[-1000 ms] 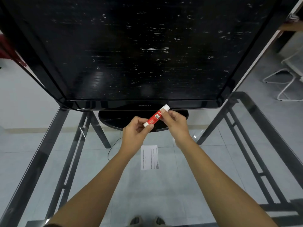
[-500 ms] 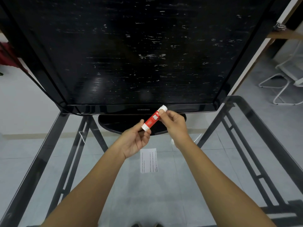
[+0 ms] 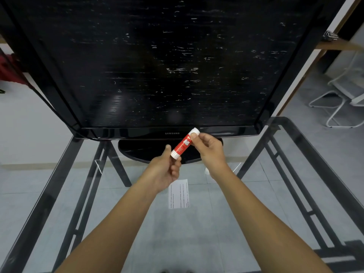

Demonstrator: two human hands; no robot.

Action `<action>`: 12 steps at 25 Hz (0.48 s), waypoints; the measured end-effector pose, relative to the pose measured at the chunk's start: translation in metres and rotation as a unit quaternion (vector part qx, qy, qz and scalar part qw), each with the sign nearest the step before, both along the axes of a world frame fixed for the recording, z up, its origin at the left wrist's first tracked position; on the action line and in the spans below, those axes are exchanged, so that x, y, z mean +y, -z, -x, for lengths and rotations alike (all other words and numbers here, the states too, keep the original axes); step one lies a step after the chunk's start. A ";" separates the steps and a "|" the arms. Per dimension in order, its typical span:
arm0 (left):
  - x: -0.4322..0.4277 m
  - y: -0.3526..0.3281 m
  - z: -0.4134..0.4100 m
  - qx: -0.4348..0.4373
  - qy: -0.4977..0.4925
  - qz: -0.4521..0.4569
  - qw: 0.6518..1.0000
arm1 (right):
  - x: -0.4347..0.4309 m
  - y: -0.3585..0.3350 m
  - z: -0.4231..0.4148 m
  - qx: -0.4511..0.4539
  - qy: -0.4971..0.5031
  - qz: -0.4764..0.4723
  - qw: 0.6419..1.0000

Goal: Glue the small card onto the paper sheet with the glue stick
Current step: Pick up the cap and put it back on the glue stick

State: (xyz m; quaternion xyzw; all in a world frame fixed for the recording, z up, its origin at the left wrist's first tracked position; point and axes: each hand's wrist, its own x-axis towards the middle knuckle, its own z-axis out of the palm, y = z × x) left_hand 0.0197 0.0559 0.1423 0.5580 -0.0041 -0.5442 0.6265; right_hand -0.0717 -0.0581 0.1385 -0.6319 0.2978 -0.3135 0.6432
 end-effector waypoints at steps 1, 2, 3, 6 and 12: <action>0.001 0.004 0.002 -0.104 -0.032 0.008 0.994 | 0.001 -0.001 -0.001 0.000 0.007 0.003 1.000; 0.003 0.006 0.006 -0.214 -0.055 0.034 0.975 | 0.002 -0.002 -0.002 -0.004 0.015 0.000 1.000; 0.006 0.009 0.009 -0.304 -0.056 0.065 0.949 | 0.003 -0.003 -0.003 -0.011 0.019 -0.006 1.000; 0.011 0.017 0.012 -0.389 -0.056 0.094 0.915 | 0.005 -0.008 -0.006 -0.024 0.001 -0.014 1.000; 0.013 -0.010 -0.003 0.109 0.007 0.082 0.991 | 0.012 -0.016 -0.009 -0.036 -0.026 0.004 0.999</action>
